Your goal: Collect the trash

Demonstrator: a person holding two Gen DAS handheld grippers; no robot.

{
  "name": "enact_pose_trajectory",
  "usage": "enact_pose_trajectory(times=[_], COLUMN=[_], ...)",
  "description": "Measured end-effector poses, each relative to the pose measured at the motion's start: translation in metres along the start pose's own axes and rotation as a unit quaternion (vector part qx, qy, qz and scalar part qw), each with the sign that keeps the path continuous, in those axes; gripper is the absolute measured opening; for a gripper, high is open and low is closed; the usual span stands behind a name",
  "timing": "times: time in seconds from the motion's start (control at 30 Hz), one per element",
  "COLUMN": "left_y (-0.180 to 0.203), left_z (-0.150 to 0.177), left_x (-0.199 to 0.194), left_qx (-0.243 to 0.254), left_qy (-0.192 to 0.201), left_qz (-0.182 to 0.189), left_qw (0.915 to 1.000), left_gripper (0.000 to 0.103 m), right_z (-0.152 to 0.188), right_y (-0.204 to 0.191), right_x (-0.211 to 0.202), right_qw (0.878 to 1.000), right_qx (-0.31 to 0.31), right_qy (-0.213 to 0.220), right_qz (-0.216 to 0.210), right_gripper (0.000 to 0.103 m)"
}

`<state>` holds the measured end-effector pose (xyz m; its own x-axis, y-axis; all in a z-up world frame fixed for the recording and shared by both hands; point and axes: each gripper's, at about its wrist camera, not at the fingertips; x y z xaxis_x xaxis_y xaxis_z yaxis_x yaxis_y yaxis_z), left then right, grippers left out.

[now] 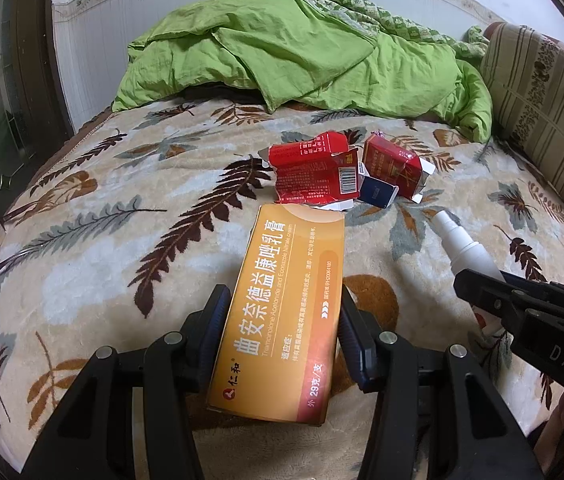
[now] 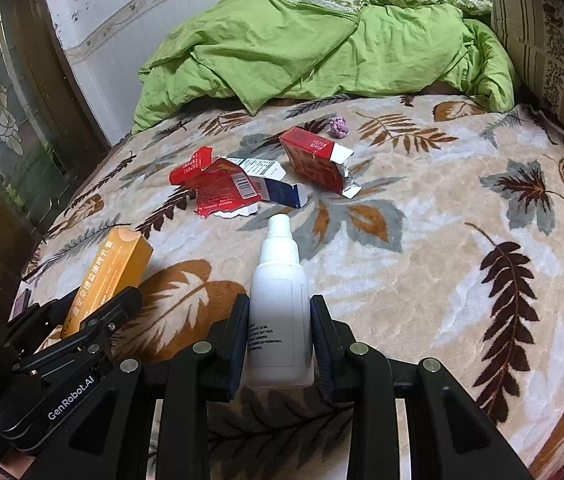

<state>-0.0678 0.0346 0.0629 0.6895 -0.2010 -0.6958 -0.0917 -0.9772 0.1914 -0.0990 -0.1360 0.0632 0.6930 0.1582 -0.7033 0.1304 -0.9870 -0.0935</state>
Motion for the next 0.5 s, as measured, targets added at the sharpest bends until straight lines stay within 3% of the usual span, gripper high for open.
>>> enact_pose_trajectory(times=[0.5], left_y=[0.0], left_z=[0.0], left_x=[0.0], left_qx=[0.0], left_qy=[0.0], left_qz=[-0.001], left_qw=[1.0], left_gripper=[0.051], right_z=[-0.002], right_y=[-0.017], right_x=[0.004], right_qw=[0.998], right_qx=[-0.051], right_qy=[-0.02], right_qz=[0.024], right_gripper=[0.032])
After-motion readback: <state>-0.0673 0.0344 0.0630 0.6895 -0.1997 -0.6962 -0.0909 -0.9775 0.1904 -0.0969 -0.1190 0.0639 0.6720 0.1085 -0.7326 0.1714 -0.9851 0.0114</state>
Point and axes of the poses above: each gripper's, at about its wrist camera, not at the fingertips, and x roughly the way its jaws point, y to its right, z to its underside, and after that the axes turned 14 degrees about -x, right-handed
